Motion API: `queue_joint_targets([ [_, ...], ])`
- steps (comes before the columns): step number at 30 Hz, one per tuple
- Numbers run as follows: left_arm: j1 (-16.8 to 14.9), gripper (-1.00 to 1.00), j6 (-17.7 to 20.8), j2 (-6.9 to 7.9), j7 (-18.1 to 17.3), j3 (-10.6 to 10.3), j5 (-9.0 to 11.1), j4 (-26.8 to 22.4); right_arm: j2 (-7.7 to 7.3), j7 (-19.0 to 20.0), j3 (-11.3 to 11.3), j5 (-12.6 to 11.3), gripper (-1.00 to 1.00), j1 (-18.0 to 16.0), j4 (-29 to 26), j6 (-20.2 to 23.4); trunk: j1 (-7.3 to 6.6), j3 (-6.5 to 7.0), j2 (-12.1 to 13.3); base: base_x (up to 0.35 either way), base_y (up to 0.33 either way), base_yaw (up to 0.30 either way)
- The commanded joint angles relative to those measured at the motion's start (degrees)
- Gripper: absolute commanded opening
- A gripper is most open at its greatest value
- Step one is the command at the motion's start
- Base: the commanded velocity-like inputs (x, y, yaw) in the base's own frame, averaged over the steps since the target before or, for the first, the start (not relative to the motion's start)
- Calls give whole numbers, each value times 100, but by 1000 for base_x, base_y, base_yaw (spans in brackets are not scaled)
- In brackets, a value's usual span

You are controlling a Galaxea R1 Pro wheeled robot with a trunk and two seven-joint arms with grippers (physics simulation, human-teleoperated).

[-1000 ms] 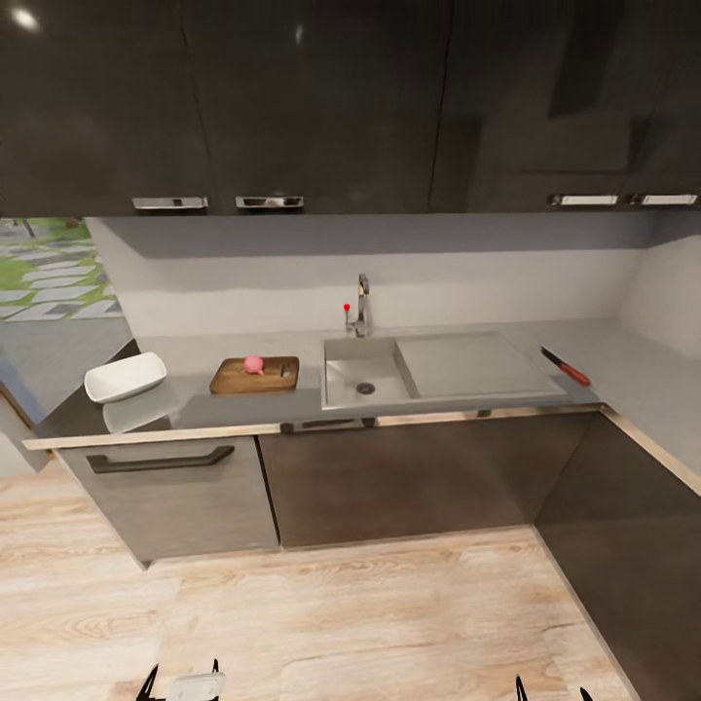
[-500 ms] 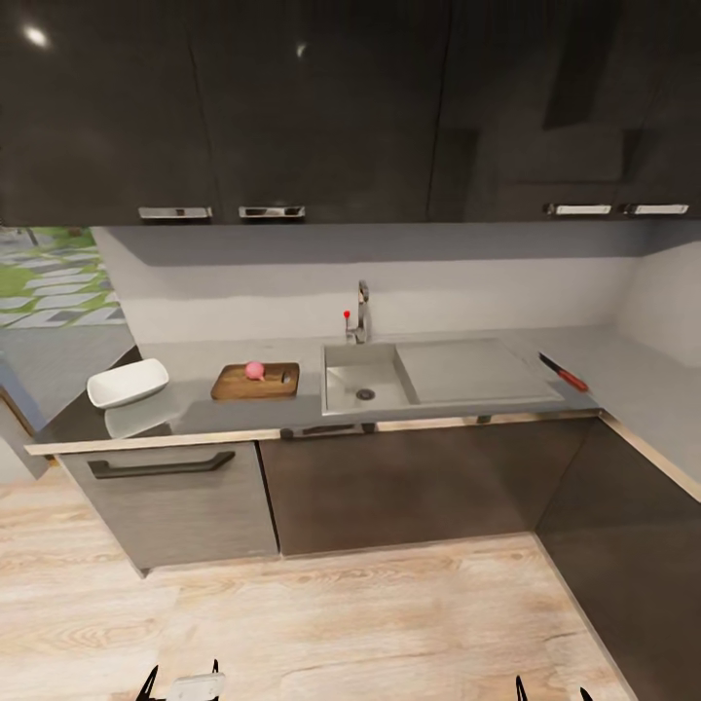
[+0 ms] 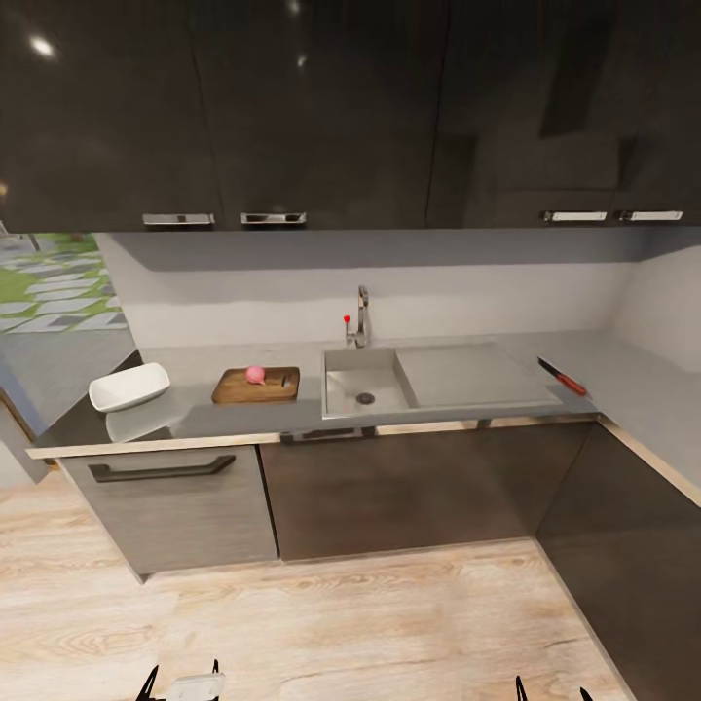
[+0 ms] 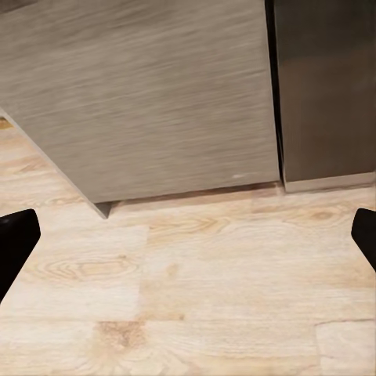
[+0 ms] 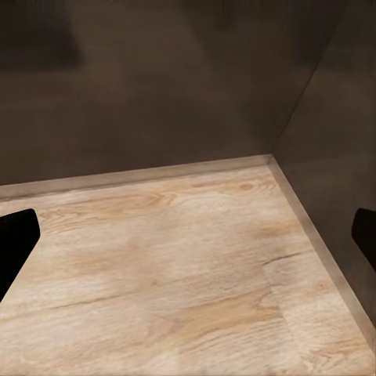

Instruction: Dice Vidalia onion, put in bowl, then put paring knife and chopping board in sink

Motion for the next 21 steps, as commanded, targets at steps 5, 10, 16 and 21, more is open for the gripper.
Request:
queue_joint_targets([
  [5, -11, 100, -16, -2, 59, -24, -46, 21, -6, -26, 43, -56, 100, -5, 1, -24, 4, -12, -13, 0, 0, 0],
  [10, -11, 100, -16, -20, 70, -24, -46, 21, -11, -384, 29, -72, 100, -5, -62, 7, 4, -12, -13, 4, -4, 0],
  [16, -11, 100, -16, -109, 73, -24, -46, 21, -41, -2062, 30, -47, 100, -5, -1746, 858, 4, -12, -13, 137, -145, 0],
  [21, -11, 100, -2, -119, 69, -18, -40, 21, -66, -2398, 28, -34, 100, -5, -3900, 2787, 4, -12, -13, 206, -219, 0],
])
